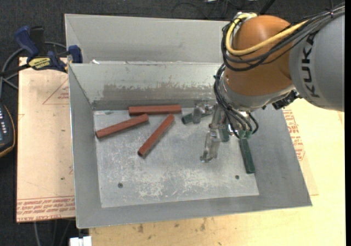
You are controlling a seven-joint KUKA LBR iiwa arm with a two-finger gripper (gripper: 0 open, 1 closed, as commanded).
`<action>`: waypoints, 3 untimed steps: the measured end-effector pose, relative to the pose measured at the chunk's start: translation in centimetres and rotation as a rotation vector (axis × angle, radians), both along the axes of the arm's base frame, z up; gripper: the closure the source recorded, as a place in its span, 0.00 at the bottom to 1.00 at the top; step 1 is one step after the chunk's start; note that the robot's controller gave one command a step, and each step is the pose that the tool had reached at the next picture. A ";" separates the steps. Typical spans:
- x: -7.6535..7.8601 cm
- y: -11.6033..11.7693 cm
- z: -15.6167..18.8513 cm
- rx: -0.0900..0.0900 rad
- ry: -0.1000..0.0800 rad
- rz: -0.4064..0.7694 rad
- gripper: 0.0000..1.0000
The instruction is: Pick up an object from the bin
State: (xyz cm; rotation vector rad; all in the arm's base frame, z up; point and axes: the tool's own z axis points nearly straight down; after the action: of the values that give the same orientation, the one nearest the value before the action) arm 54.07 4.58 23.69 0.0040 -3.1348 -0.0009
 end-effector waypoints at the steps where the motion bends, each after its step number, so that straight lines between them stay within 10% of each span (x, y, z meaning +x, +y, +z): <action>1: 2.7 4.3 -8.5 0.001 -0.001 -0.095 0.00; 2: 5.3 10.6 -17.0 0.002 -0.005 0.090 0.00; 3: 5.5 10.4 -16.7 0.002 -0.008 0.086 1.00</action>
Offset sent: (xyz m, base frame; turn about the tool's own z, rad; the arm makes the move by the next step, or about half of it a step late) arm 0.0284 0.0403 -0.0800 0.0993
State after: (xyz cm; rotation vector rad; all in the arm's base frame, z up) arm 59.55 14.99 7.01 0.1389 -3.1399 -0.0033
